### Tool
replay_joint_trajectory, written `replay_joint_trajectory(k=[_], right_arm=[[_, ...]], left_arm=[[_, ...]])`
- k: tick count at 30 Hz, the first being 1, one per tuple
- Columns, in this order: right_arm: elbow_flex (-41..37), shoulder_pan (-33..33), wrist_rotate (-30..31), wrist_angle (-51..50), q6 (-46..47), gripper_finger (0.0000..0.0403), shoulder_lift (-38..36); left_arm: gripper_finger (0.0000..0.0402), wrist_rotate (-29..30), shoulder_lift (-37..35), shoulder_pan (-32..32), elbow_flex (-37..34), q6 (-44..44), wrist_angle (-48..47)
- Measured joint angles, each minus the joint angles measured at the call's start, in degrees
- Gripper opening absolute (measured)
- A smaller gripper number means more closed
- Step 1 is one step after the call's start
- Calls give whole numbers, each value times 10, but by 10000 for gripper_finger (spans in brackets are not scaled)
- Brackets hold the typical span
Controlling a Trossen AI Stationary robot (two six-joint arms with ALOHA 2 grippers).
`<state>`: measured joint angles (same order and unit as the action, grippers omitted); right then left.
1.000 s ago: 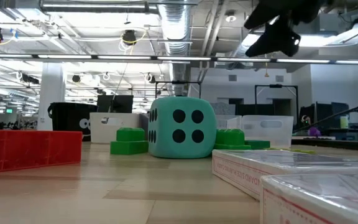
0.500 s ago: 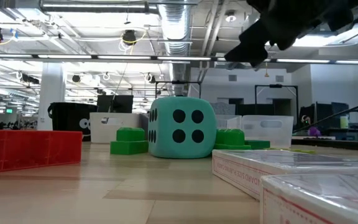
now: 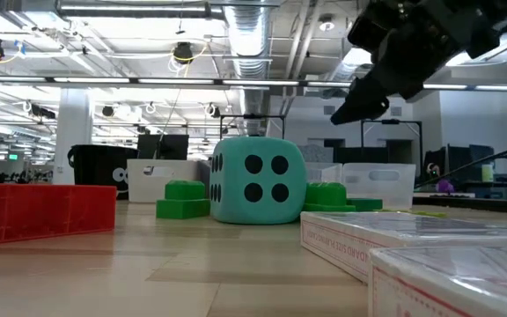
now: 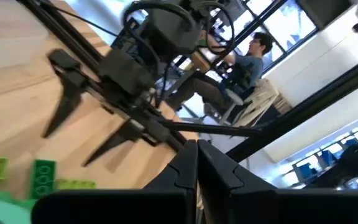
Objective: Pick & Place Toys
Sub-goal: Put the blue dice into the black transparent bin
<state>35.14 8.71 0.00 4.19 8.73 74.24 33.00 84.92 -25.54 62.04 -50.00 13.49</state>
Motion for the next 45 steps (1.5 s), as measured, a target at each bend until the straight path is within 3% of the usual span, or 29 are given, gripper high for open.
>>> replay_joint_trajectory(k=[24,28,34,39,45], right_arm=[[0,-6,-15,-50,-16,273,1],[0,-6,-30,-46,-16,302,1],[0,-6,-31,-32,-22,391,1],[0,-6,-10,-32,-62,378,1],[0,-6,-10,-7,-96,395,1]], left_arm=[[0,2,-2,5,0,0,21],[0,2,-2,5,0,0,21],[0,2,-2,6,0,0,20],[0,2,-2,15,0,0,19],[0,2,-1,36,0,5,-41]])
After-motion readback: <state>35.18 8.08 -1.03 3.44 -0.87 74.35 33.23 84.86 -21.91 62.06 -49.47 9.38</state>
